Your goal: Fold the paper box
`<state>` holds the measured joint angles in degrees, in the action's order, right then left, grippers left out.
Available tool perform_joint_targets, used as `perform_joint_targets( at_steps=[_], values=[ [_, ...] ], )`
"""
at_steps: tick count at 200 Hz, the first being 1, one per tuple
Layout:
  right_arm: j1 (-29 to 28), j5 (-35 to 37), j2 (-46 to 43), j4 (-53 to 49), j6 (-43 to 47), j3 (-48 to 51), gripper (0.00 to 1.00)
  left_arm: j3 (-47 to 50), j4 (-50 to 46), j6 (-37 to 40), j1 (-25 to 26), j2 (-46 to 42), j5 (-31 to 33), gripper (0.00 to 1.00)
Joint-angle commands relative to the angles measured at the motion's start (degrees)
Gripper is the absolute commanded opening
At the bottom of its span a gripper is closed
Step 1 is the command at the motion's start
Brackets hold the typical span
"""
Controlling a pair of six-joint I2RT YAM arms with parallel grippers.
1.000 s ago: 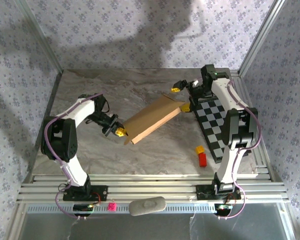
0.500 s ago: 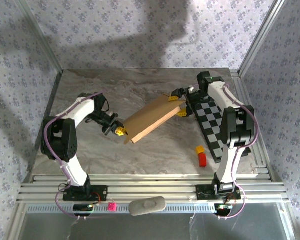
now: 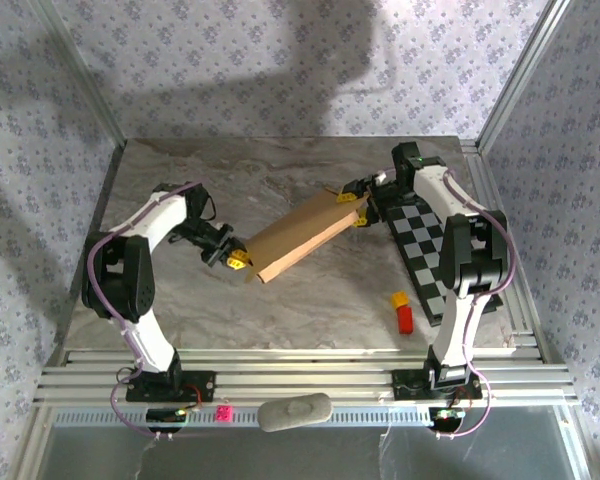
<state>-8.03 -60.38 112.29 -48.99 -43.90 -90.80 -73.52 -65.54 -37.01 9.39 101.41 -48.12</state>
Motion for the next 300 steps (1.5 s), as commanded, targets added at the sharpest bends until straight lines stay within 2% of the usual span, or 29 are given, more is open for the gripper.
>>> perform_joint_targets(
  at_steps=[1, 15, 31, 52, 64, 79, 89, 102, 124, 143, 160, 176, 188, 209, 229, 277, 300],
  values=[
    [-0.14, 0.21, -3.02, 1.74, -3.88, 1.52, 0.52, -3.48, -1.35, 0.39, -1.0, 0.02, -1.08, 0.24],
    [-0.14, 1.06, -3.64, 2.65, -5.36, 2.19, 0.5, -4.79, -1.43, -0.53, -1.04, -0.06, -0.42, 0.39],
    [-0.14, 1.93, -4.22, 3.68, -7.66, 2.73, 0.49, -6.41, -1.44, -1.92, -1.17, -0.39, 1.15, 0.48],
    [-0.05, 3.36, -5.03, 4.42, -11.78, 3.25, 0.48, -10.08, -2.56, -4.25, -2.43, -1.74, 7.37, 0.53],
    [-0.05, 4.66, -5.62, 4.31, -14.64, 3.27, 0.49, -13.75, -4.16, -4.91, -3.27, -3.11, 15.33, 0.54],
    [-0.18, 6.66, -6.78, 4.12, -18.64, 3.35, 0.49, -19.09, -1.6, -2.66, -2.83, -5.77, 22.6, 0.54],
    [-0.3, 8.02, -7.48, 3.67, -20.98, 3.27, 0.5, -20.99, 2.54, 0.59, -1.64, -7.98, 25.16, 0.52],
    [-0.2, 9.33, -8.04, 2.75, -23.0, 3.26, 0.49, -22.15, 9.21, 8.67, 1.92, -11.5, 27.51, 0.5],
    [0.09, 10.07, -8.31, 0.91, -24.95, 3.78, 0.49, -21.53, 17.9, 26.82, 10.97, -16.96, 29.81, 0.55],
    [0.55, 10.23, -8.49, 0.13, -26.65, 4.67, 0.49, -22.39, 18.48, 37.51, 16.83, -17.32, 32.11, 0.6],
    [0.95, 10.06, -8.64, -0.62, -28.31, 5.42, 0.48, -23.15, 17.77, 47.43, 21.16, -16.41, 32.77, 0.63],
    [1.09, 9.82, -9.25, -1.22, -29.97, 6.07, 0.48, -22.53, 18.7, 54.79, 24.63, -16.42, 34.33, 0.71],
    [1.0, 9.7, -9.99, -2.42, -30.93, 6.58, 0.48, -23.62, 17.71, 57.7, 25.74, -15.59, 34.05, 0.72],
    [0.84, 8.86, -11.94, -4.36, -32.66, 8.88, 0.46, -24.54, 14.77, 63.31, 26.88, -14.94, 28.71, 0.73],
    [0.83, 8.58, -13.78, -7.3, -32.69, 11.08, 0.44, -23.69, 12.07, 68.4, 28.95, -14.84, 28.81, 0.77],
    [0.92, 8.55, -15.16, -9.64, -34.32, 13.27, 0.43, -24.15, 10.86, 70.61, 31.6, -11.43, 24.86, 0.78],
    [0.5, 8.36, -14.65, -10.46, -35.58, 12.49, 0.43, -23.97, 10.15, 71.72, 33.78, -9.42, 26.03, 0.78]
  ],
)
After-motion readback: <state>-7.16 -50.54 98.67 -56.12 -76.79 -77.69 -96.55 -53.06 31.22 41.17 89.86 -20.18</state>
